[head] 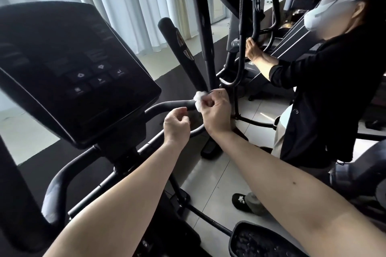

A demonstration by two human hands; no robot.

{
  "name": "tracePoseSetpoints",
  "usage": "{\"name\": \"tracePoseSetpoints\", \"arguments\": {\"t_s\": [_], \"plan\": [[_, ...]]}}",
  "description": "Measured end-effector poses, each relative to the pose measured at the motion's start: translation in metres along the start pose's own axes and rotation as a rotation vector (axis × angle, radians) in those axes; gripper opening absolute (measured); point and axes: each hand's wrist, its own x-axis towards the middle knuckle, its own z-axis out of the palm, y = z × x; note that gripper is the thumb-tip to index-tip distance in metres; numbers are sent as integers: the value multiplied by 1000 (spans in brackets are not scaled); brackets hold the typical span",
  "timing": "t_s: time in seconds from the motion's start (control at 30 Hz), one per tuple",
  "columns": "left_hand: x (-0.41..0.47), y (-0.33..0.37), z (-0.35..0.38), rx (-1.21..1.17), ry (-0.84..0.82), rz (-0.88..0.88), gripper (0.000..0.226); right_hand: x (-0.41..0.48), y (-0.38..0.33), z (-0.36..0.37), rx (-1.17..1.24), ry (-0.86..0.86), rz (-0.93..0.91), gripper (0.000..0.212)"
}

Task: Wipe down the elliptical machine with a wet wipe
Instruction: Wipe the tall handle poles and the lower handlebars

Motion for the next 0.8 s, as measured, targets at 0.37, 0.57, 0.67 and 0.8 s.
{"name": "tracePoseSetpoints", "arguments": {"t_s": [0.37, 0.57, 0.67, 0.8], "plan": [[-18, 4, 7, -84, -85, 46, 10, -27, 23, -19, 73, -109, 334, 7], [-24, 5, 13, -132, -163, 72, 16, -24, 7, -31, 196, -180, 337, 12], [-25, 6, 14, -204, -171, 44, 17, -22, 6, -37, 211, -257, 344, 15], [-19, 16, 18, -203, 41, 28, 15, -20, 17, -43, 131, -226, 282, 32]]}}
